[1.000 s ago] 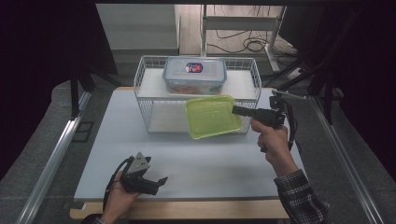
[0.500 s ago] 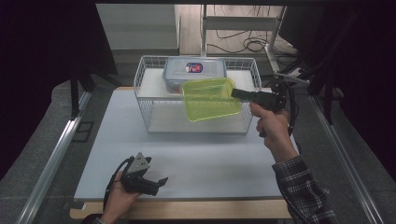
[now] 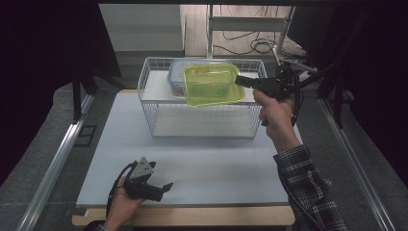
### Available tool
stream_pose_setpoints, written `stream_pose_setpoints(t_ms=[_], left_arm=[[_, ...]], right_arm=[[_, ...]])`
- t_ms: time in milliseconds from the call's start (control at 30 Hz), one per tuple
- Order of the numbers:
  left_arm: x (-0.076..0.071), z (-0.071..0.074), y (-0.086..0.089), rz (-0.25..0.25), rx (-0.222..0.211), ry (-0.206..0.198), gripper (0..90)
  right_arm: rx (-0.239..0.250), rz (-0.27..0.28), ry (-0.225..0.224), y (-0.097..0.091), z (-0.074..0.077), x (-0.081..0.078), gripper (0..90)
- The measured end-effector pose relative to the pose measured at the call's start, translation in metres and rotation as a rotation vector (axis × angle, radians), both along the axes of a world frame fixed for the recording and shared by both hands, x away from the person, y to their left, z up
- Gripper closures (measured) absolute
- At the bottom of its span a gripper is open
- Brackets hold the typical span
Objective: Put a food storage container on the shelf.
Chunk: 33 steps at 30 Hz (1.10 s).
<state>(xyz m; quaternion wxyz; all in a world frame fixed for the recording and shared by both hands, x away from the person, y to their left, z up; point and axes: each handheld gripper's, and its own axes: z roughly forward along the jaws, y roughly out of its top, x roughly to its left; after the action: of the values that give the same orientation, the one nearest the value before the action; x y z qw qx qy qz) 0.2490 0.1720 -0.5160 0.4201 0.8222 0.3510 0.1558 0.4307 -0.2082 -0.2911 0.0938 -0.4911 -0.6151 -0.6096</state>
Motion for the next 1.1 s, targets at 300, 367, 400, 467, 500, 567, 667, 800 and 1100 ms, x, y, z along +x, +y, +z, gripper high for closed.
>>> stream_pose_setpoints(t_ms=[300, 367, 400, 467, 500, 567, 667, 800, 1100], left_arm=[[0.000, 0.000, 0.000, 0.000, -0.003, 0.003, 3.9], [0.000, 0.000, 0.000, -0.001, -0.002, 0.002, 3.9], [0.000, 0.000, 0.000, -0.002, 0.000, 0.001, 3.9], [0.000, 0.000, 0.000, -0.002, -0.002, 0.001, 4.0], [0.000, 0.000, 0.000, -0.003, -0.003, 0.001, 4.0], [0.000, 0.000, 0.000, -0.003, -0.004, 0.001, 3.9], [0.000, 0.000, 0.000, -0.004, -0.005, 0.001, 4.0], [0.000, 0.000, 0.000, -0.006, -0.006, 0.002, 4.0], [0.000, -0.001, 0.000, -0.010, -0.007, 0.005, 4.0]], right_arm=[[-0.003, -0.055, -0.014, 0.010, 0.011, 0.018, 80.1], [-0.012, -0.067, -0.020, 0.014, 0.015, 0.022, 80.1], [-0.016, -0.073, -0.025, 0.016, 0.017, 0.024, 80.1], [-0.019, -0.084, -0.028, 0.020, 0.021, 0.027, 80.2], [-0.023, -0.092, -0.032, 0.022, 0.023, 0.029, 80.1], [-0.033, -0.105, -0.039, 0.026, 0.026, 0.032, 80.2], [-0.053, -0.128, -0.046, 0.031, 0.029, 0.037, 80.1], [-0.072, -0.153, -0.052, 0.038, 0.030, 0.043, 80.1], [-0.103, -0.198, -0.048, 0.049, 0.027, 0.053, 80.1]])
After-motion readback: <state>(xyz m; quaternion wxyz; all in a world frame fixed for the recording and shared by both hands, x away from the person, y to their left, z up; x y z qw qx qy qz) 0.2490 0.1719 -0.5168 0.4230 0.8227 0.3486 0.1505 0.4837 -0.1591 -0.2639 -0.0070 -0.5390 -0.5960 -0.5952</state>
